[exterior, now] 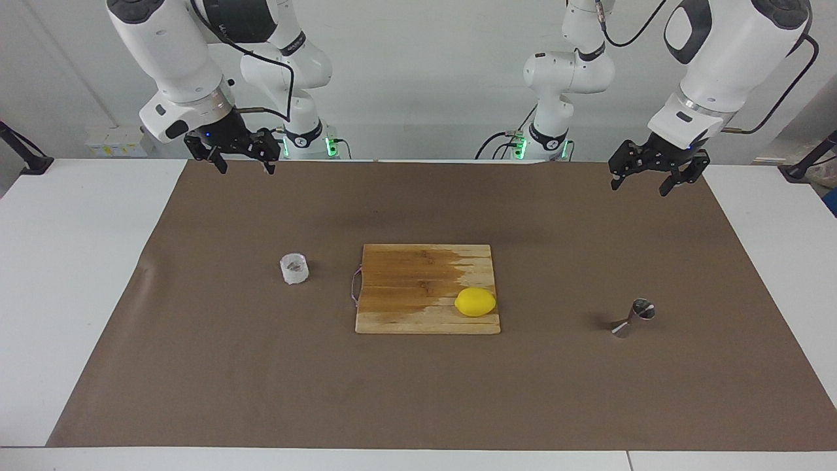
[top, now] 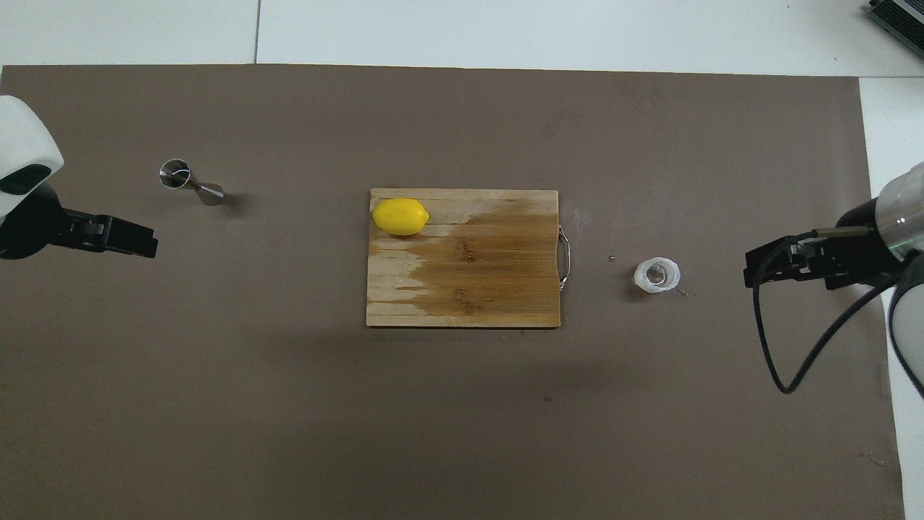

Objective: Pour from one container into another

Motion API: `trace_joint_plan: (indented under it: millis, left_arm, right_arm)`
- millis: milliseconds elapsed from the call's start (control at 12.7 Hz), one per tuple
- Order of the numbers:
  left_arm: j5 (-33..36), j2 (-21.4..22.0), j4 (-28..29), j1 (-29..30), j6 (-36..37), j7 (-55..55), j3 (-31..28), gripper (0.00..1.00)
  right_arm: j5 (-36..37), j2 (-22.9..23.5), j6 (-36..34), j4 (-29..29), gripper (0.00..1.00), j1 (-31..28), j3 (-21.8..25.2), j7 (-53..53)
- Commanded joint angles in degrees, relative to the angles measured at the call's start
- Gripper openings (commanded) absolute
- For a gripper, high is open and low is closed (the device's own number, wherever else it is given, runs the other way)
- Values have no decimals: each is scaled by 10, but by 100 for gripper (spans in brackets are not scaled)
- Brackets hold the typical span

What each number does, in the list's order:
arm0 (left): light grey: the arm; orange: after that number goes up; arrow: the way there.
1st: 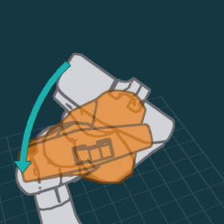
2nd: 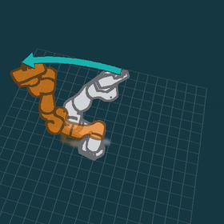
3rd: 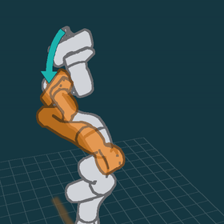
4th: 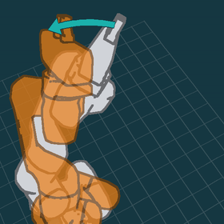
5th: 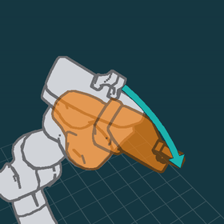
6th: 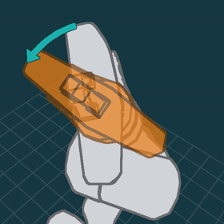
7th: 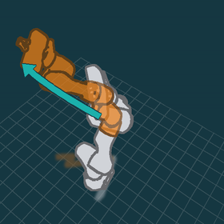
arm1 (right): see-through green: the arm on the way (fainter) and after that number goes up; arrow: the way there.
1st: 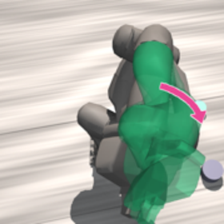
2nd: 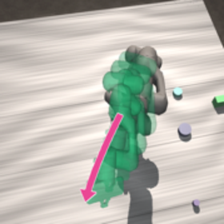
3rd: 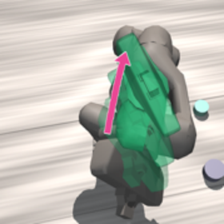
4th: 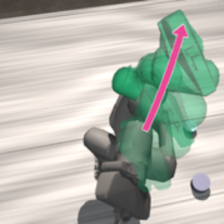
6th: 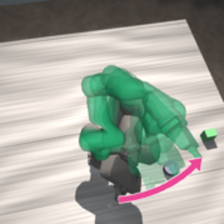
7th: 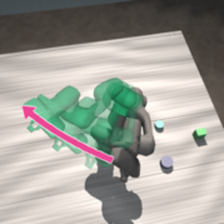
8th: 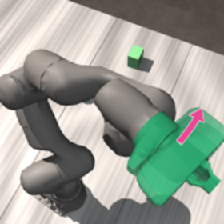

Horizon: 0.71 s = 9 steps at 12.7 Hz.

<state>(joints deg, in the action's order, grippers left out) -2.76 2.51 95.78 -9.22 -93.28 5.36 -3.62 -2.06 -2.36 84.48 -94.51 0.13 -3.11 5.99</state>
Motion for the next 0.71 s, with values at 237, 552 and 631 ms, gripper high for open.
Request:
trace_joint_plan:
  millis: [237, 552, 631]
  left_arm:
    - [9, 16, 14, 3, 4, -22, 2, 100]
    - [0, -2, -15, 5, 15, -68, 2, 100]
    - [-8, -30, -38, 6, 33, -82, 1, 100]
  right_arm:
    - [-1, -4, 2, 0, 100, -6, -3, 10]
    - [-1, -4, 2, 0, 100, -6, -3, 10]
    - [-1, -4, 2, 0, 100, -6, -3, 10]
